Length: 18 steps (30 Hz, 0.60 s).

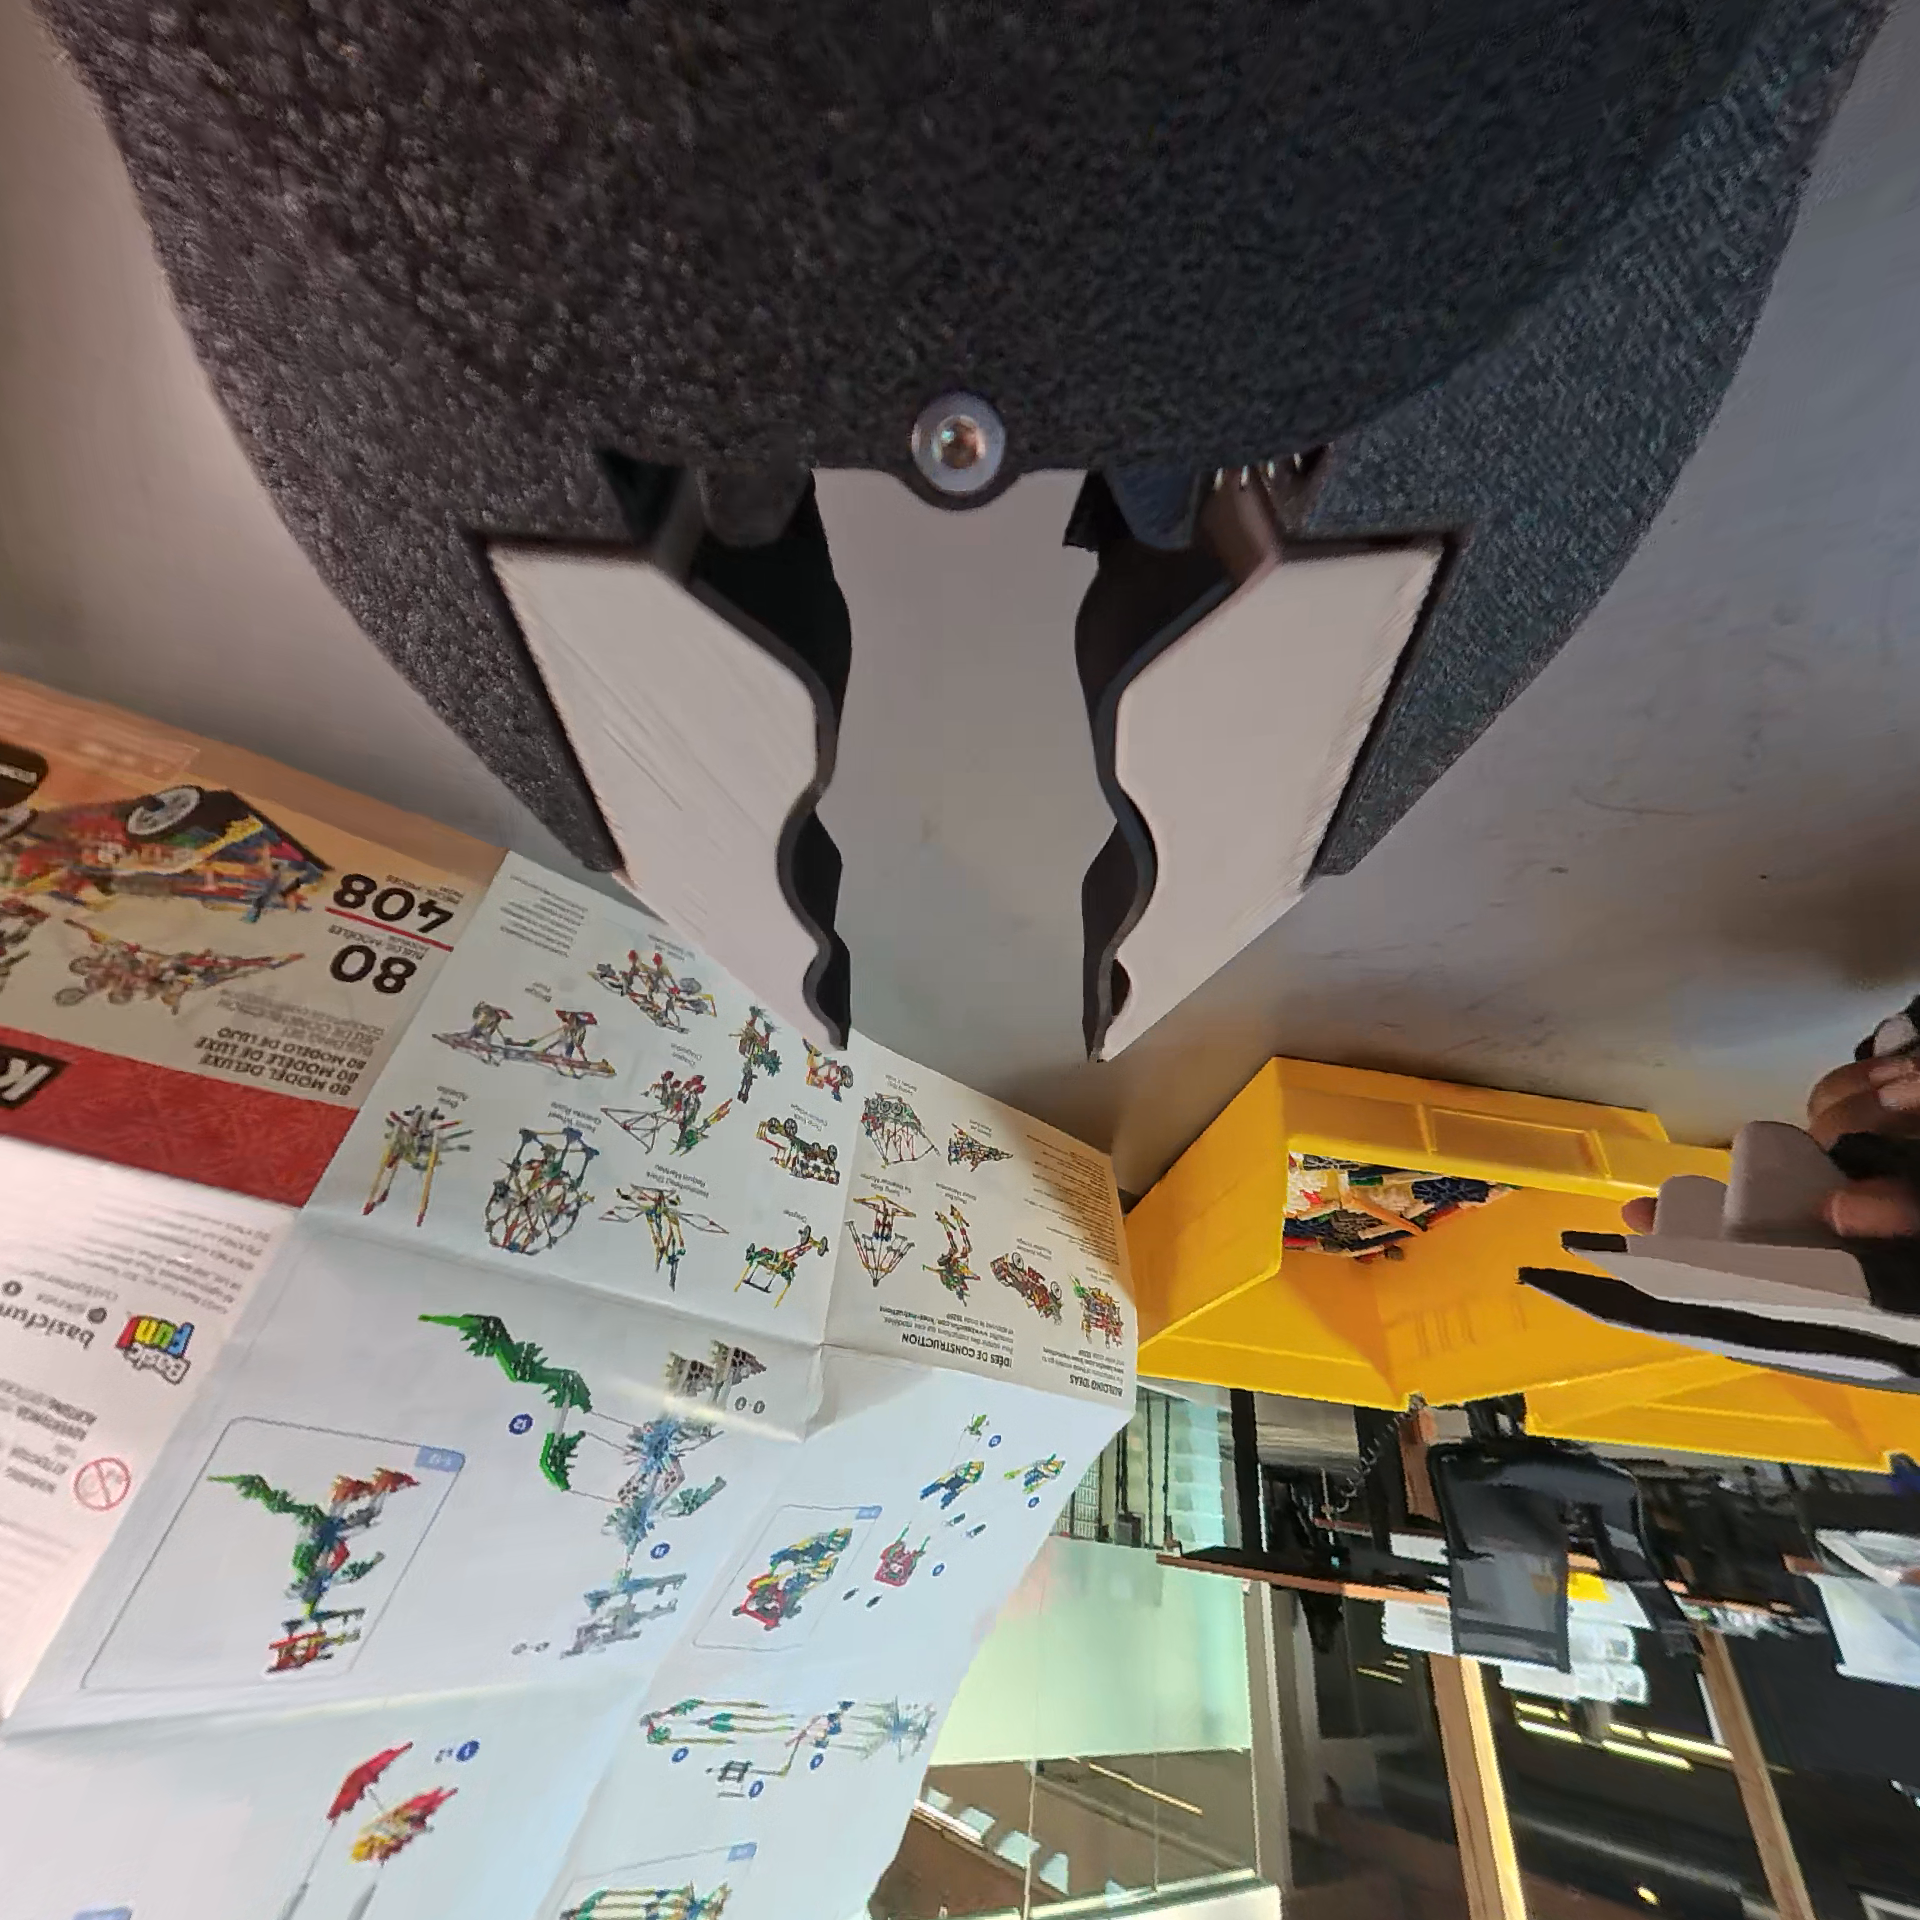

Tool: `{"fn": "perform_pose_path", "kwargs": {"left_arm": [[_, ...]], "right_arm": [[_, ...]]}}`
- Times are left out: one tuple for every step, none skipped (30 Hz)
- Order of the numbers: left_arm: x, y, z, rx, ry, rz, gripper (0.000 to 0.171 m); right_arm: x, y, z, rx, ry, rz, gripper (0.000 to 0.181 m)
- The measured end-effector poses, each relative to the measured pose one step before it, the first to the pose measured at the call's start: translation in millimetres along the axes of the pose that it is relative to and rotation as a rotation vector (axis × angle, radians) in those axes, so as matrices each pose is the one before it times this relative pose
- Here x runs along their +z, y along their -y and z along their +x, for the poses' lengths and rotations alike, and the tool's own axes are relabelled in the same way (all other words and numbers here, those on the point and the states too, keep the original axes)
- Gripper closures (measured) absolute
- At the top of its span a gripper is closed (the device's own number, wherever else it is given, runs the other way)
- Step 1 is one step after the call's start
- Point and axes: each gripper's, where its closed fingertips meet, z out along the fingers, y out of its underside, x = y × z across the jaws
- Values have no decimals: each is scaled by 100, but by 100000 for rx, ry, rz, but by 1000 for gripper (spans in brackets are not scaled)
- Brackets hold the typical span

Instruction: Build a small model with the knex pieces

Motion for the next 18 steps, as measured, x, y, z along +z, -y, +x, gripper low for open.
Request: {"fn": "perform_pose_path", "kwargs": {"left_arm": [[33,-68,-128,815,851,-227,133],[30,-66,-68,258,339,-225,133],[31,-56,-1,-336,-204,-164,133],[39,-95,14,-743,-357,-256,133],[31,-90,8,-664,-284,-368,133],[8,-46,-5,-230,-122,-222,133],[-7,9,-39,460,224,89,133],[-15,14,-73,959,464,139,133],[-18,-48,-106,837,506,-112,133],[-6,-64,-101,253,358,-187,133],[-6,1,-78,-527,41,146,133],[-41,64,-56,-1079,-253,489,133],[-51,83,-63,-1266,-236,461,133],[-41,39,-108,-1322,61,172,133],[-53,41,-144,-1415,234,94,133],[-42,109,-139,-1602,236,335,133],[-38,88,-160,-1834,406,135,131],[-45,-48,-171,-1768,436,-619,131]], "right_arm": [[-237,-229,202,2640,-531,-643,136],[-251,77,268,1136,-1012,663,134],[-196,128,299,-163,-1271,646,134],[-81,4,236,-608,-882,-70,133],[5,-78,125,-192,-189,-360,131],[20,-122,54,265,-10,-402,130],[30,-33,-21,355,225,-77,129],[30,-22,-43,-442,86,-197,129],[30,-21,-81,-423,216,-59,129],[39,-41,-48,-305,69,-266,129],[35,-32,-56,-246,135,-198,129],[49,-28,-45,-197,226,-227,129],[25,-15,6,-141,-121,-132,129],[17,-14,-7,-132,-64,-48,129],[37,-35,-15,-126,9,-278,129],[59,-71,-25,-271,-96,-497,129],[58,-45,-28,-461,-192,-409,129],[36,-36,20,-444,-571,-205,130]]}}
